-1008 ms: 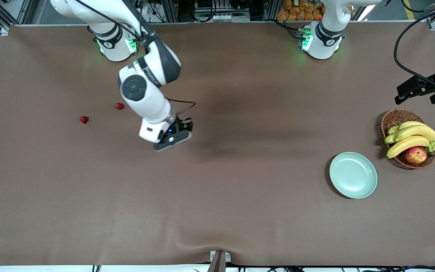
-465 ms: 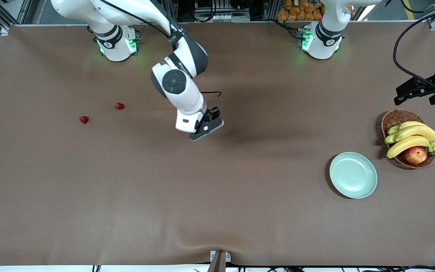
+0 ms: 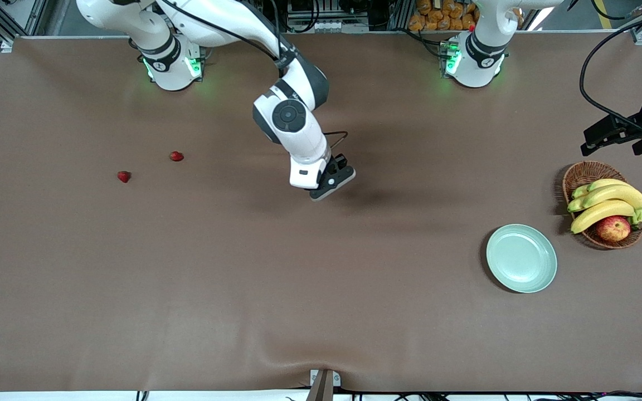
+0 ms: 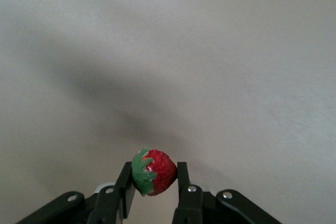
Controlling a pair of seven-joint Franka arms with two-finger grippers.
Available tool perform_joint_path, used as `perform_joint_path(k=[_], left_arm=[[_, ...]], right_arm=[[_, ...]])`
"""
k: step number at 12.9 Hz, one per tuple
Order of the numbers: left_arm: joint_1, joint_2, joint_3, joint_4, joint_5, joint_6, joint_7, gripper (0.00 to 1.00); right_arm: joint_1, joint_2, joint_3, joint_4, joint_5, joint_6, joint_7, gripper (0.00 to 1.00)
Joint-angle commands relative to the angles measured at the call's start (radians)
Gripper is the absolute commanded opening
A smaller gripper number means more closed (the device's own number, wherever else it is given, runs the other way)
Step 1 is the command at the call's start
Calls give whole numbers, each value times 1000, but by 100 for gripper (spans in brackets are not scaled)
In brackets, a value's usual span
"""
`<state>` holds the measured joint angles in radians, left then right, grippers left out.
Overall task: Collect all strawberries into plate
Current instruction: 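Carry the strawberry with the right gripper toward the table middle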
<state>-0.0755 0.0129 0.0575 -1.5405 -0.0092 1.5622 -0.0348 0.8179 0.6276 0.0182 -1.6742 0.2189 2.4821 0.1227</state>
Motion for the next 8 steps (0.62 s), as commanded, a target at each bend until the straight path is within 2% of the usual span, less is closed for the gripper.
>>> perform_joint_path(k=[1, 3, 6, 7, 8], left_arm=[[8, 4, 2, 8, -31, 2, 15, 100], [8, 7, 4, 10, -31, 2, 15, 100], [8, 9, 4, 10, -31, 2, 15, 100], [8, 9, 4, 10, -31, 2, 15, 100], [8, 9, 4, 10, -31, 2, 15, 100]], right_arm=[[26, 105, -15, 106, 4, 33, 11, 1], [32, 153, -17, 120, 1, 92, 9, 1], [40, 211, -18, 171, 1, 120, 8, 13], [43, 222, -21, 185, 1, 121, 9, 28], [44, 221, -23, 186, 1, 120, 9, 64]])
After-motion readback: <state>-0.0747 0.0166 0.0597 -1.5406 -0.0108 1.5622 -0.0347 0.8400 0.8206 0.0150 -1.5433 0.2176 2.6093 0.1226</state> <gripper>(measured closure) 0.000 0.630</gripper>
